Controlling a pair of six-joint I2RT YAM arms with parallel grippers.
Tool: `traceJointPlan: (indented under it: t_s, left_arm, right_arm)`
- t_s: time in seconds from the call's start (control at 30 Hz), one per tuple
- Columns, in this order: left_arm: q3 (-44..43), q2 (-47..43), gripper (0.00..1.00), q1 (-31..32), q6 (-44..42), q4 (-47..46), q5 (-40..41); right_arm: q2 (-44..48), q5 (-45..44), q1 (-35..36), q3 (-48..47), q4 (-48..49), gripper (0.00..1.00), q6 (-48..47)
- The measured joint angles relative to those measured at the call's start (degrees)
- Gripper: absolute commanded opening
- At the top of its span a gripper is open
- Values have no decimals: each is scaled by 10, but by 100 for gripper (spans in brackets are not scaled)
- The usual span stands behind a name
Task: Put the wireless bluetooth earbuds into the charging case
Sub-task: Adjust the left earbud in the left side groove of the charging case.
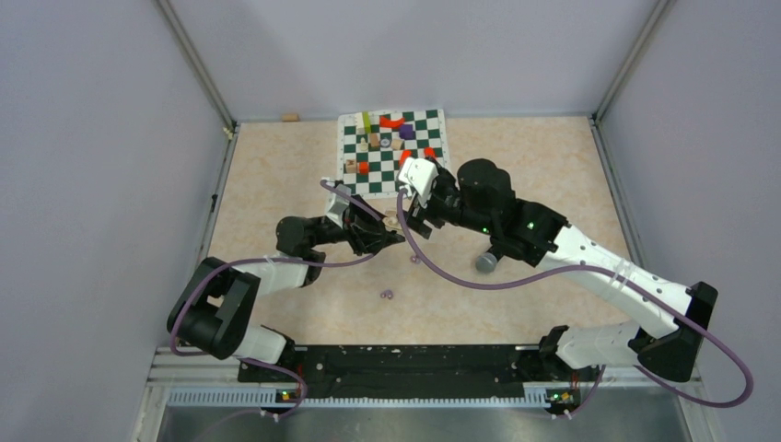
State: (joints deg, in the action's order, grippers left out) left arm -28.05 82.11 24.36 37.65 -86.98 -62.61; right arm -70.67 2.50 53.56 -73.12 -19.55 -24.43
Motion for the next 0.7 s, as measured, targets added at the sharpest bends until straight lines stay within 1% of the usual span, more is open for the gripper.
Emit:
traceJointPlan:
  t_s: [0.2,0.7]
  left_arm:
    - [0,0,0,0,0,0,-2]
    - [0,0,0,0,8,0,-8]
  right_arm:
    - [0,18,0,0,-3,72,0]
    - [2,18,0,0,-16,72,-9]
